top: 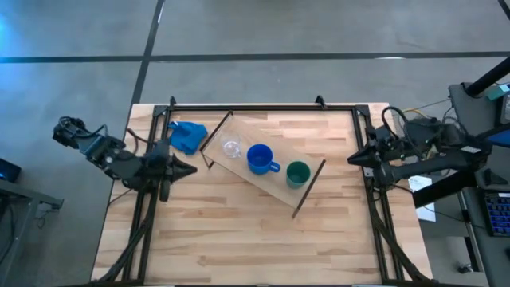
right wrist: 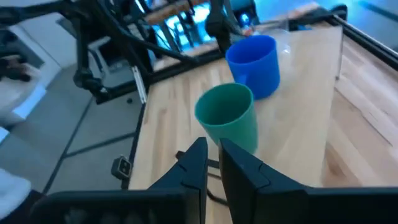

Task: Stack small to large cups/mugs on shelf
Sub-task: Return to Home Position

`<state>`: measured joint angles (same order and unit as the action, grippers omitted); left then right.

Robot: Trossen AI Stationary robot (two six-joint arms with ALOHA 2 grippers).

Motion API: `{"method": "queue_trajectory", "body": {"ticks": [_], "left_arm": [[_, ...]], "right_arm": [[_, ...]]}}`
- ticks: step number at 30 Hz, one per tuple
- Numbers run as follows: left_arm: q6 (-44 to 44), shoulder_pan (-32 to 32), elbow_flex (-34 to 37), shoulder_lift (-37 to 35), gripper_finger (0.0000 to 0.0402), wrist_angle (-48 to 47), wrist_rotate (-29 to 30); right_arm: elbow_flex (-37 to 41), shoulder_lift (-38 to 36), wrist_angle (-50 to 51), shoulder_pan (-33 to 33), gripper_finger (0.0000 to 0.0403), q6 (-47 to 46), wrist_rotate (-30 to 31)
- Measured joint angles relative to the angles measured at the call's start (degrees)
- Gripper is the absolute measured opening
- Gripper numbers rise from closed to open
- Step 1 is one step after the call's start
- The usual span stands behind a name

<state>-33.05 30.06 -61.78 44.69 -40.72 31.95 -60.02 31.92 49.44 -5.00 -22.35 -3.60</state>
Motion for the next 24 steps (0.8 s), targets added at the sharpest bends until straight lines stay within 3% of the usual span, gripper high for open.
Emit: {"method": "queue_trajectory", "body": {"ticks": [5, 11, 19, 24], "left_arm": [[7.83, -0.04, 1.20, -3.19, 0.0000, 0.05, 1.60], [8.34, -0.04, 6.73, -6.87, 0.0000, 0.96, 1.59], [24.51, 0.00, 22.43, -20.46, 0.0000, 27.87, 1.63], [25.34, 0.00, 31.02, -30.82, 0.0000, 35.43, 1.28]], "right_arm": [[11.36, -7.96, -6.19, -0.02, 0.0036, -0.17, -0.03], [22.89, -17.27, -14.32, -0.02, 0.0036, 0.52, -2.63], [33.31, -32.04, -22.59, -0.01, 0.0036, -0.14, -2.81], [33.27, -29.68, -25.52, 0.03, 0.0036, 1.29, -2.79]]}}
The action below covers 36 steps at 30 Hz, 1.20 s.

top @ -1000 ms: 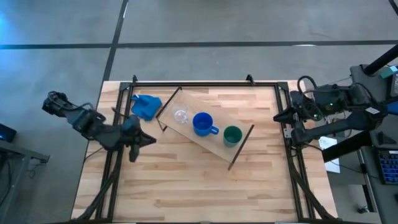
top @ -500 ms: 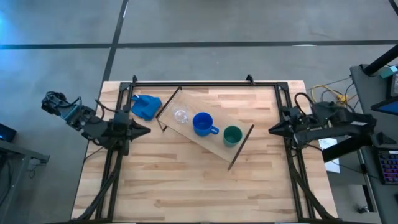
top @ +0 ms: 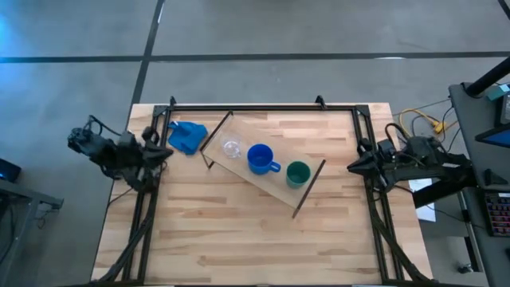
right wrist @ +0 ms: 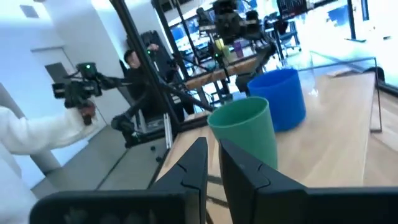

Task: Stack small to large cups/mugs on shelf
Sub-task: Return to Home Position

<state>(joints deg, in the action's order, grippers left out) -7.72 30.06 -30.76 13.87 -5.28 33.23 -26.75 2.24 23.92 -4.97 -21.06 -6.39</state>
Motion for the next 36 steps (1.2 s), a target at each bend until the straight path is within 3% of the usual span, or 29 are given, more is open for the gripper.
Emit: {"method": "queue_trajectory", "body": {"ticks": [7, 16, 22, 27, 32, 36], "left_arm": [[3.08, 0.00, 7.52, -12.60, 0.0000, 1.96, 0.03], [5.35, -0.04, 11.51, -11.46, 0.0000, 2.74, -3.30], [6.91, -0.03, 13.91, -12.29, 0.0000, 3.30, -4.17], [6.73, -0.04, 16.75, -12.35, 0.0000, 5.48, -4.31], [6.85, -0.04, 20.45, -12.35, 0.0000, 12.36, -5.67], [6.61, -0.04, 23.31, -12.37, 0.0000, 16.86, -7.23]], "right_arm": [[1.80, -1.80, -5.40, -0.01, 0.0036, 6.72, 0.39], [4.13, -2.25, -8.97, 0.00, 0.0036, 7.37, 1.45], [10.15, -2.25, -19.18, 0.00, 0.0036, 7.54, 1.48], [17.10, -2.25, -28.07, 0.00, 0.0036, 2.36, 1.58], [25.06, -2.20, -42.79, 0.00, 0.0036, 0.60, 1.70], [26.33, -1.89, -42.23, 0.00, 0.0036, -2.55, 2.25]]}}
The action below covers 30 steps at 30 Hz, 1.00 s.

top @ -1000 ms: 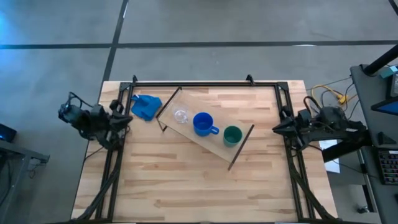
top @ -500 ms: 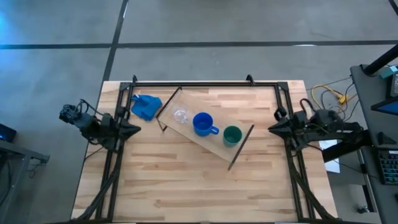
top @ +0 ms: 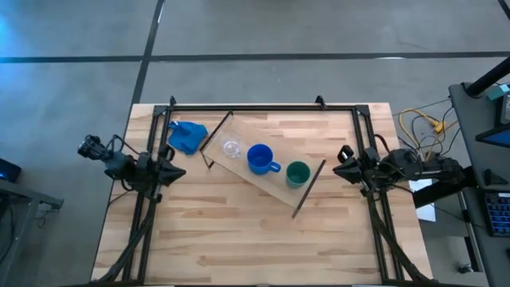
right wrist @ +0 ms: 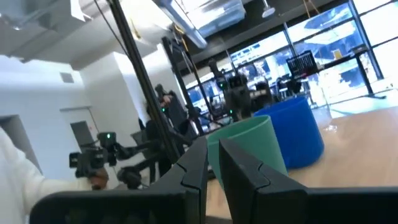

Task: Stack small to large cups/mugs on shelf
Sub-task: Return to Home Position

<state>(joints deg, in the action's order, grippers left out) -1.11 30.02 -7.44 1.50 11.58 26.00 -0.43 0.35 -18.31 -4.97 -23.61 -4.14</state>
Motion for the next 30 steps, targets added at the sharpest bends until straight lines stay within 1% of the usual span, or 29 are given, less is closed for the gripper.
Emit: {"method": "queue_trajectory", "body": {"ticks": [4, 9, 17, 30], "left_arm": [[-0.02, 0.00, 2.87, -0.01, 0.0000, 2.27, -0.25], [-0.02, 0.02, 6.99, -0.04, 0.0000, 7.92, -0.24], [-1.48, 0.04, 6.99, 0.11, 0.0000, 8.51, -0.37], [-1.52, 0.02, 7.08, 3.65, 0.0000, 8.40, -0.33]], "right_arm": [[-0.09, 0.14, 0.02, 0.00, 0.0036, 1.38, -0.14], [-0.09, 0.21, 0.09, 0.00, 0.0036, 2.59, -0.19], [-0.09, 0.21, 1.47, 0.00, 0.0036, 2.37, -0.29], [-0.09, 0.21, 1.51, 0.00, 0.0036, 3.09, -0.29]]}}
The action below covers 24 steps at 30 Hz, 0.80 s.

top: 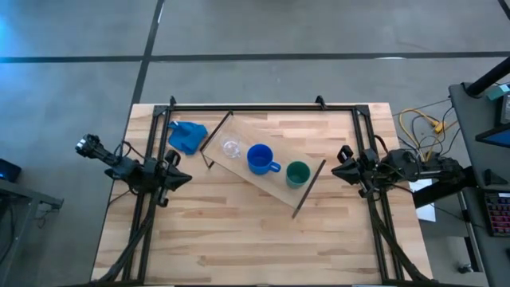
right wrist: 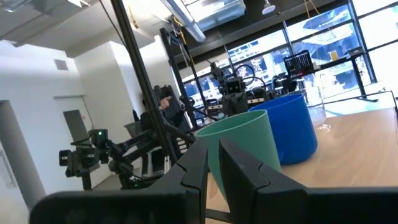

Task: Stack small to large cups/mugs on shelf
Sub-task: Return to Home Position

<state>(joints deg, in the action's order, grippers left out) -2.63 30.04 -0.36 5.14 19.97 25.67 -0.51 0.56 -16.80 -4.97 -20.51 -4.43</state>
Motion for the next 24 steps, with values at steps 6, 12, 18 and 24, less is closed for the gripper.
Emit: {"method": "queue_trajectory", "body": {"ticks": [6, 12, 18, 24], "left_arm": [[0.02, -0.04, 0.02, 1.06, 0.0000, 0.05, 0.07], [0.02, -0.04, 0.07, 2.21, 0.0000, 0.08, 0.09], [0.02, -0.02, 0.07, 3.33, 0.0000, 0.07, 0.09], [0.02, -0.02, 0.09, 4.22, 0.0000, 0.06, 0.09]], "right_arm": [[0.00, 0.00, 0.00, 0.00, 0.0036, 0.07, -0.01], [0.00, 0.00, 0.00, 0.00, 0.0036, 0.15, 0.00], [0.00, 0.00, 0.00, 0.00, 0.0036, 0.15, 0.00], [0.00, 0.00, 0.01, 0.00, 0.0036, 0.15, 0.00]]}}
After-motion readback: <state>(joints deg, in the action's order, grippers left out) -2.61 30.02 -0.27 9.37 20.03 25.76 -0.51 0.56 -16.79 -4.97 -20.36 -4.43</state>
